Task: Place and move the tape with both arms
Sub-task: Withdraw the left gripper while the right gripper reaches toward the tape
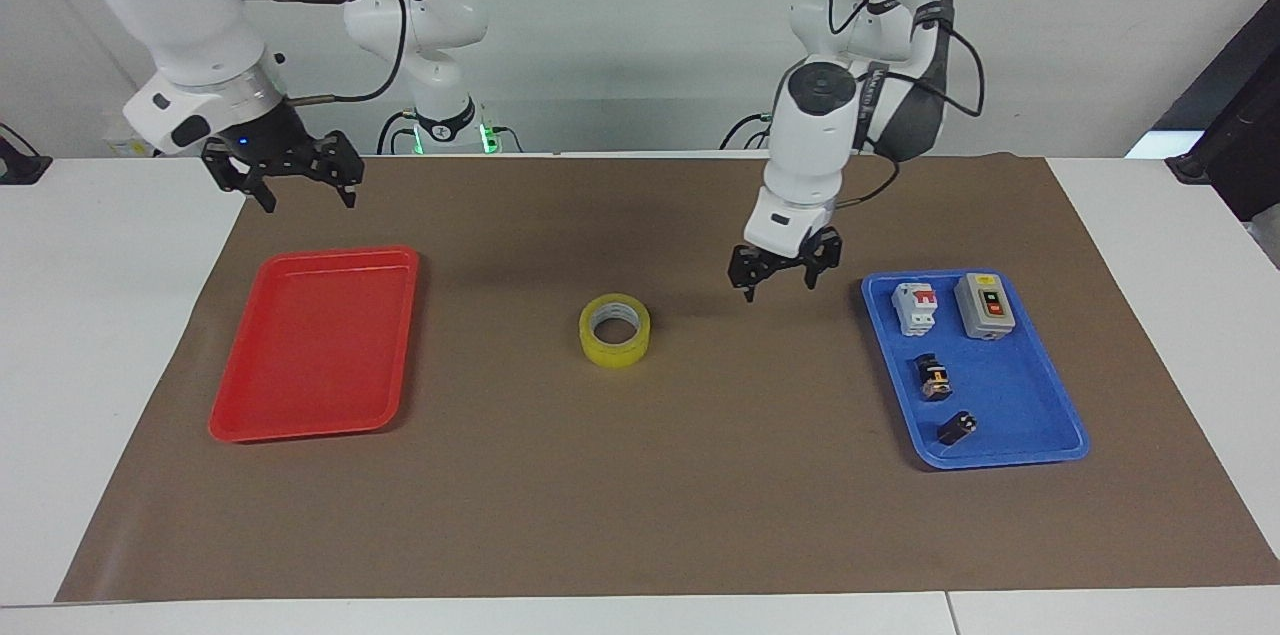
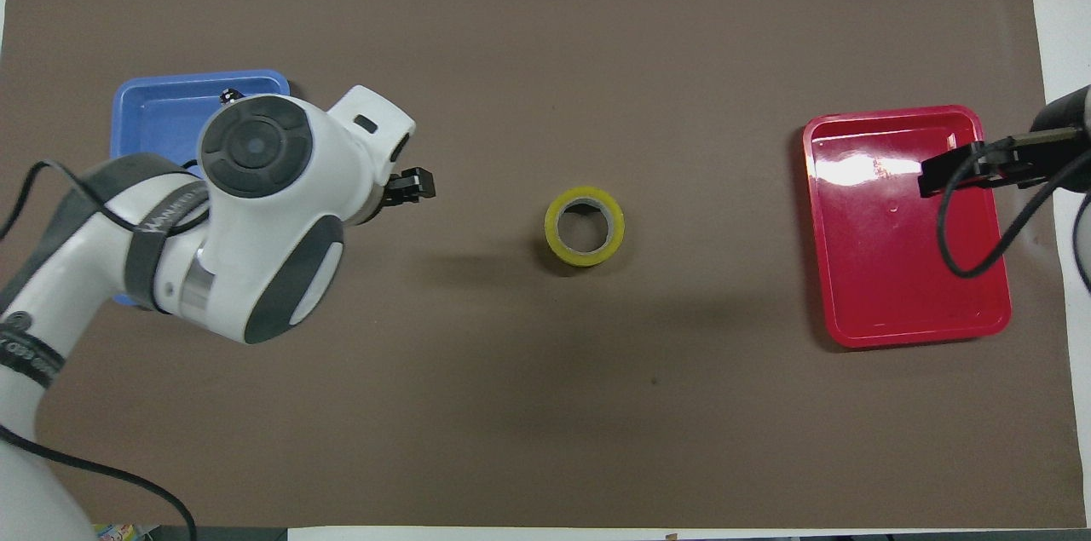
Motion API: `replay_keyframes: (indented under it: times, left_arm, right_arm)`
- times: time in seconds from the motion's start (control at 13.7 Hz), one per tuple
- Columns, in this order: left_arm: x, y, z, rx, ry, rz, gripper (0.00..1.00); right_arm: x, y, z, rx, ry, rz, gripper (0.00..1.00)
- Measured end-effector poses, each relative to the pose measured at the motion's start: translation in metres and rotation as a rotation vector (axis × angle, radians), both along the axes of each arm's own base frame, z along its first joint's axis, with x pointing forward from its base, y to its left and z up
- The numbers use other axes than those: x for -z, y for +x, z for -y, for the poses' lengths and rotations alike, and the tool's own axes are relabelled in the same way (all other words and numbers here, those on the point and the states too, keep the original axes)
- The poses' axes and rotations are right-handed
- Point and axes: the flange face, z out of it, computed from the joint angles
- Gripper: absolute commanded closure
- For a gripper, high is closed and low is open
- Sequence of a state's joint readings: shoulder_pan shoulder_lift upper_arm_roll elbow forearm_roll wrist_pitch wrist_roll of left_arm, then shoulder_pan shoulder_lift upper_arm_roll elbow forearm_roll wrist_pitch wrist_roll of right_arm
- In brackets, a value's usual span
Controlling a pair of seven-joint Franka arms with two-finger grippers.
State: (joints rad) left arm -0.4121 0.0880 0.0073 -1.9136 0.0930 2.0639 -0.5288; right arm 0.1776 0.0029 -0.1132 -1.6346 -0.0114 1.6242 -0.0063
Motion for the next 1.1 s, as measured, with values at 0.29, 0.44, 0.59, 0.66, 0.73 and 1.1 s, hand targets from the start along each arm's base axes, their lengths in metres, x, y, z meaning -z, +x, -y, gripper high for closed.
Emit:
replay_keyframes:
  times: [0.29,0.44,0.59,0.66,0.73,1.1]
  left_arm:
    - [-0.034,0.028,-0.126,0.018,-0.036,-0.03,0.0]
    - [-0.056,0.034,-0.178,0.03,-0.05,-0.051,0.0]
    - [-0.087,0.037,-0.216,0.021,-0.05,-0.054,0.0]
    - [-0.102,0.037,-0.229,0.023,-0.049,-0.055,0.0]
    - [-0.116,0.035,-0.236,0.026,-0.049,-0.062,0.0]
    - [-0.147,0.016,-0.231,0.036,-0.064,-0.151,0.0]
  right_arm:
    - [0.066,0.031,-0.119,0.048,0.033,0.063,0.0]
    - [0.114,0.044,-0.167,0.064,0.044,0.078,0.0]
    - [0.154,0.047,-0.199,0.064,0.046,0.078,0.0]
    - [0.171,0.046,-0.214,0.064,0.045,0.078,0.0]
    - [0.189,0.045,-0.23,0.064,0.045,0.08,0.0]
    - [0.267,0.027,-0.264,0.061,0.03,0.065,0.0]
